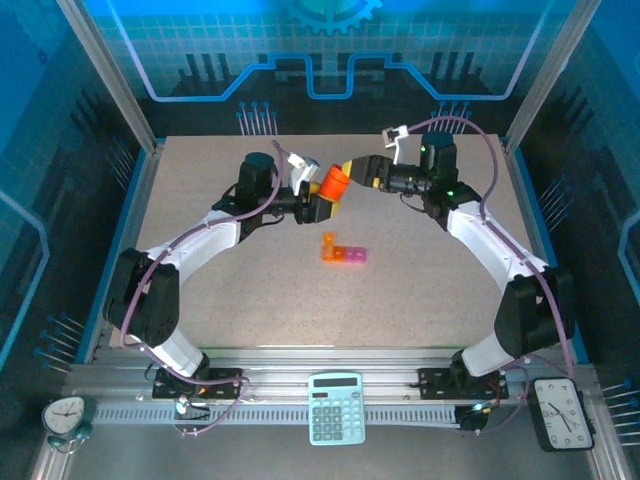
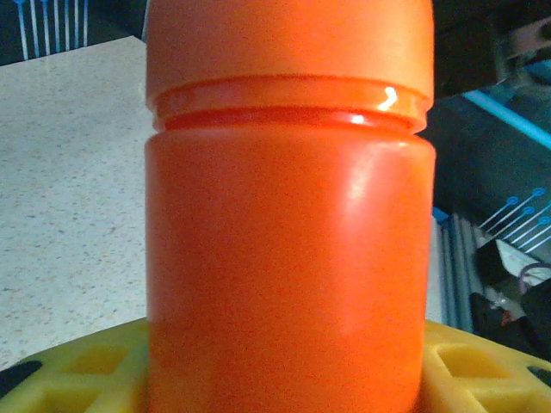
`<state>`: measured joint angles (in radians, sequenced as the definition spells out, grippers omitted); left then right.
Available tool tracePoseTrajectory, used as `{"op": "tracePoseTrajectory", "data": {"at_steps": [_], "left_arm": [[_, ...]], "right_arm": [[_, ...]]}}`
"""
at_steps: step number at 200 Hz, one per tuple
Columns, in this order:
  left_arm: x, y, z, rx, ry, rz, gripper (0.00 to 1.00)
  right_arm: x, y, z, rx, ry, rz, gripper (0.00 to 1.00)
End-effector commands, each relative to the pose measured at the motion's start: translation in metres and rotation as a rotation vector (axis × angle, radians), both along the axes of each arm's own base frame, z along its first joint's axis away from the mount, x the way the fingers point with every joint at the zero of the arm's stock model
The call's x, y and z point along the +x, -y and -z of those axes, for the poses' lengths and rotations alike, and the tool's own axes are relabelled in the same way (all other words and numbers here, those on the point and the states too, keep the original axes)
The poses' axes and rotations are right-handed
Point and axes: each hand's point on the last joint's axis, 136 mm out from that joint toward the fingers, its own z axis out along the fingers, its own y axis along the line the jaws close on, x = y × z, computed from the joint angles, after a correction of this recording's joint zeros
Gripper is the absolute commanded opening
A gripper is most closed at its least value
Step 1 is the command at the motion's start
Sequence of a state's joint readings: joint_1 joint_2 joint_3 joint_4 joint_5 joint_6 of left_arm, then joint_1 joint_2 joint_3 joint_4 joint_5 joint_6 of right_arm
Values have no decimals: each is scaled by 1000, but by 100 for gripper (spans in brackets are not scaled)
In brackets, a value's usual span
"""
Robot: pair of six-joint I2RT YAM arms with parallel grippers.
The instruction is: Sort the pills into containers
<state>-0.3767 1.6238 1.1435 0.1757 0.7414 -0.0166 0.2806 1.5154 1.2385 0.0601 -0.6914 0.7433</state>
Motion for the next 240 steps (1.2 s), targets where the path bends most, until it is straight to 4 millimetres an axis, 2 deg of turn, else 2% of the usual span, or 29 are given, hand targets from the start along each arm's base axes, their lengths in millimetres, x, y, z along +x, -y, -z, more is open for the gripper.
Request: {"op": "tracePoseTrajectory", "data": {"at_steps": [1,42,70,129,142,164,176,203,220,240], "left_arm": [[3,-2,-19,52,131,-35,16],[-3,9,-2,159,177,-19,16],[-3,13,-1,163,182,-20,16],[-2,14,-2,154,182,-24,16],[-1,14,-2,152,182,-26,16],[-1,15,-3,148,180,-26,16],[-1,15,-4,142,178,-28,16],[-2,15,-10,108,160,-23,15],[-5,13,-19,57,129,-5,15],[-12,11,-33,-24,78,44,15]], "right_arm": [[6,13,9,10,-150,159,86],[7,2,16,-71,-188,198,89],[10,-4,28,-98,-228,194,89],[6,-18,44,-112,-265,160,81],[5,-20,46,-112,-267,153,75],[4,-20,48,-110,-264,151,56],[4,-20,48,-110,-254,148,49],[7,-15,42,-114,-162,118,42],[7,-11,34,-107,-47,66,43],[-3,-10,16,-87,144,-41,46]]}}
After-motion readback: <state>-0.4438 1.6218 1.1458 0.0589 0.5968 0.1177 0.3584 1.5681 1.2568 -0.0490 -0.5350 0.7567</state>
